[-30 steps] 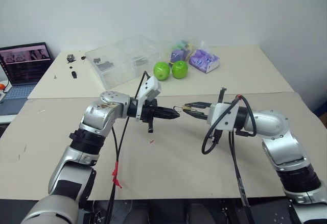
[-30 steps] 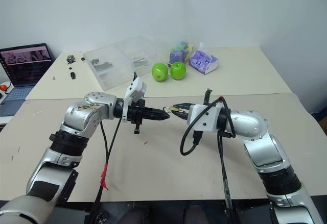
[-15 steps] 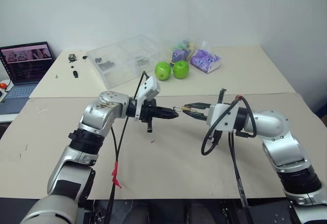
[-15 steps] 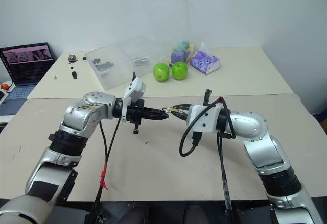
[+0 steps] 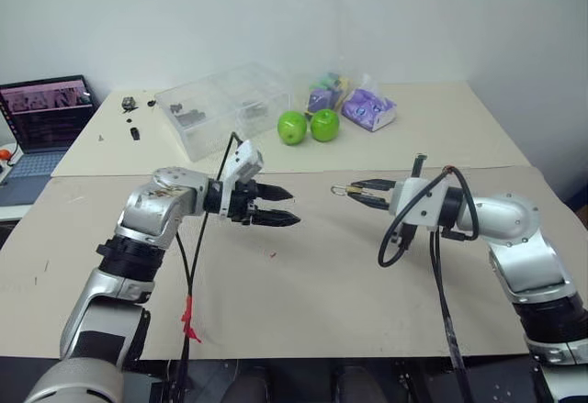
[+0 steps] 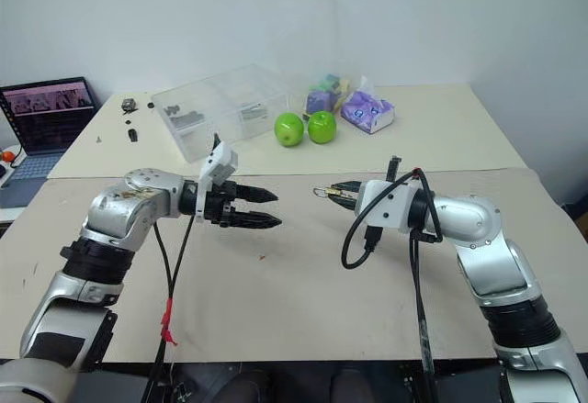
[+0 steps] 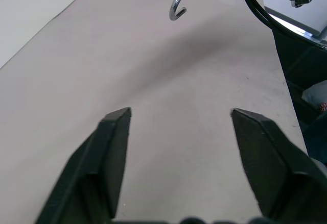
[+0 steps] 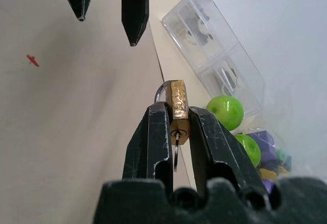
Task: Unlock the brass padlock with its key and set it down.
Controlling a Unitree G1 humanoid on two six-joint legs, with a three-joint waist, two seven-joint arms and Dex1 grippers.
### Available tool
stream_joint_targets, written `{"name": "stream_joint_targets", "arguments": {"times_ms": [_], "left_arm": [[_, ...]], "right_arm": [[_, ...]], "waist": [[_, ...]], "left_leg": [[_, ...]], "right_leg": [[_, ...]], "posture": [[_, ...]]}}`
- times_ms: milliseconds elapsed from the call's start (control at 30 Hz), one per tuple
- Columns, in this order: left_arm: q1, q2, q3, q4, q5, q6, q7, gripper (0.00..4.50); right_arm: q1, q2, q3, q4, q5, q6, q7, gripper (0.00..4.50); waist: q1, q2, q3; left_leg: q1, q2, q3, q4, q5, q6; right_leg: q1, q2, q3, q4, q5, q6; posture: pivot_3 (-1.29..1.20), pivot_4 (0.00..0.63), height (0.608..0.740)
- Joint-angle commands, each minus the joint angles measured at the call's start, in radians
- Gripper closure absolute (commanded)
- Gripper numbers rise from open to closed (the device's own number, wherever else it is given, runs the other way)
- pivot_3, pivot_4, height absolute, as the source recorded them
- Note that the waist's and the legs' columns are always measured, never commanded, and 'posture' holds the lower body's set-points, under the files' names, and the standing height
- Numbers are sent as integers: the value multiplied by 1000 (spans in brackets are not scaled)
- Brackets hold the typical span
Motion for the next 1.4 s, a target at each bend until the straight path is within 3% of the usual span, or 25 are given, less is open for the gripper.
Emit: {"name": "stream_joint_targets", "arguments": {"times_ms": [33,133,400,500,567,733,1067,1400], "left_arm": [[8,40,48,-73,-3,-39,9,120],[17,75,69,-73,23,-96,23,120],[45,84,146,-111,88,-345,122,120],[98,74,146,-181,107,-410,159,120],[118,59,154,-209,125,-448,201,120],[167,43,147,-234,196,-570,278,120],[220,52,149,-297,188,-532,312,120],[235,41,131,-333,180,-493,313,120]], "right_arm": [[-33,12,-2,-26,45,22,20,4379],[-36,18,15,-44,111,144,59,4379],[-137,2,31,-126,591,1045,132,4379],[-236,72,-8,-19,740,1325,100,4379],[-280,106,0,60,768,1407,93,4379],[-331,146,109,241,720,1389,129,4379],[-409,258,266,554,527,1197,186,4379],[-422,322,340,789,337,1015,230,4379]], "waist": [[0,0,0],[1,0,0],[3,1,0],[2,1,-1],[4,1,-1],[12,2,-1],[2,2,-1],[-1,2,-2]], "left_leg": [[0,0,0,0,0,0],[0,0,0,0,0,0],[0,1,-5,-1,0,0],[0,1,-5,-2,0,0],[0,1,-5,-2,0,0],[0,-1,-3,-3,0,0],[0,-1,-1,-2,0,0],[0,-1,-2,-1,0,0]], "right_leg": [[0,0,0,0,0,0],[0,0,0,0,0,0],[0,-1,1,-2,1,-3],[0,-2,1,-4,1,-3],[0,-2,2,-4,2,-4],[0,-2,0,-4,3,-5],[-2,-1,0,-1,3,-5],[-2,-1,0,-1,3,-5]], "posture": [[0,150,740],[0,150,740],[0,150,740],[0,150,740],[0,150,740],[0,150,740],[0,150,740],[0,150,740]]}}
